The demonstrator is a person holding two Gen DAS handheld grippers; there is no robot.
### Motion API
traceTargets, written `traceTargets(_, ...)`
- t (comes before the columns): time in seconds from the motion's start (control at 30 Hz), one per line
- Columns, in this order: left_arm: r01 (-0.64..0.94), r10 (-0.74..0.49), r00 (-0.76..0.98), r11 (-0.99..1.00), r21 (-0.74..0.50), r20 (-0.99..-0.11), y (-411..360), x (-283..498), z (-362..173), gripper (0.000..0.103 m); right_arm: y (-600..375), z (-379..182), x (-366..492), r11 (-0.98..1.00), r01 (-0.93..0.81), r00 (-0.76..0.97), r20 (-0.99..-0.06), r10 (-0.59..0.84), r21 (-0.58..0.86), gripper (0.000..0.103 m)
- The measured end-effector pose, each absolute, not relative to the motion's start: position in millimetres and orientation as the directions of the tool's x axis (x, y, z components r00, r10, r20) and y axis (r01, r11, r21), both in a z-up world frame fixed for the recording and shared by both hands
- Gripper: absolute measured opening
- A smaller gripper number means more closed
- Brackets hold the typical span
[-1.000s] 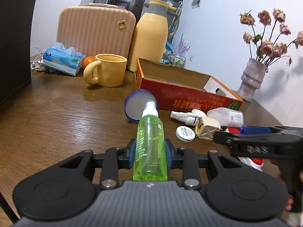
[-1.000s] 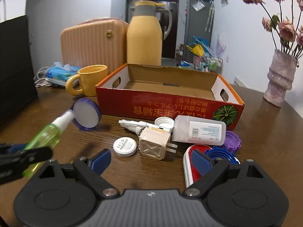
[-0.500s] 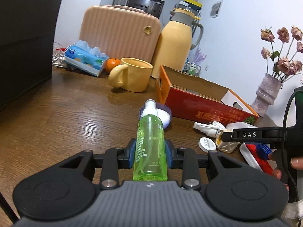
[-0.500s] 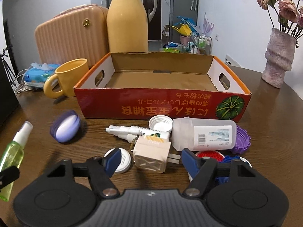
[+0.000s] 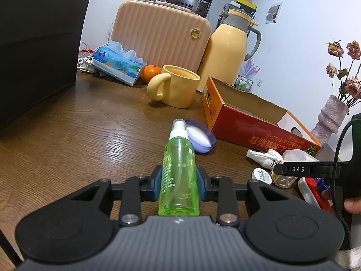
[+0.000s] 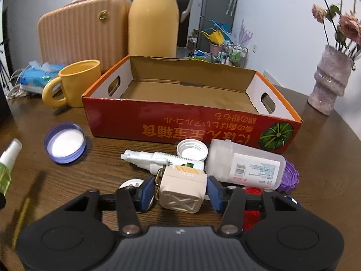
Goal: Organize rigid objects
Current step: 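Grasp the white square air freshener with the right tool while the left tool lifts the bottle, then carry the green bottle and white cube over the cardboard box with both tools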
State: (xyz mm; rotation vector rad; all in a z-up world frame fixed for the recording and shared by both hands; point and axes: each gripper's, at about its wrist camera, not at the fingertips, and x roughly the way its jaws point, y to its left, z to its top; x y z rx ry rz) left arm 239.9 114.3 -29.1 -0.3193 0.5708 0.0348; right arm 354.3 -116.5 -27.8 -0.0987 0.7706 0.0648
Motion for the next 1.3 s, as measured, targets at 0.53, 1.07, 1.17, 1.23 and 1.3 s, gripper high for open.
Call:
traceTargets(0.53, -0.132, -0.038, 0.850, 0.950, -0.283, -0.525, 112.5, 239.7, -27.6, 0.031, -131.7, -16.8, 325.8, 0.989, -0.148, 0.755, -0.643, 0.130, 0.025, 0.049)
traceTargets(1.07, -0.101, 0.009, 0.874, 0.981, -0.163, -0.485, 66.1, 240.1, 6.8, 0.031, -174.9, 30.4, 294.6, 0.977, -0.190, 0.848, -0.486, 0.211, 0.092, 0.049)
traceTargets(1.17, -0.086, 0.003, 0.884, 0.984, -0.155, -0.467, 53.6, 242.9, 17.3, 0.031, -186.8, 37.6, 294.1, 0.977, -0.189, 0.860, -0.463, 0.215, 0.102, 0.049)
traceTargets(1.23, -0.076, -0.001, 0.889, 0.986, -0.151, -0.458, 45.4, 245.8, 24.3, 0.031, -194.1, 40.7, 294.7, 0.976, -0.189, 0.865, -0.451, 0.219, 0.110, 0.049)
traceTargets(1.3, -0.069, -0.004, 0.893, 0.987, -0.146, -0.450, 37.1, 249.7, 30.8, 0.031, -201.4, 43.8, 296.3, 0.974, -0.190, 0.870, -0.440, 0.223, 0.120, 0.049)
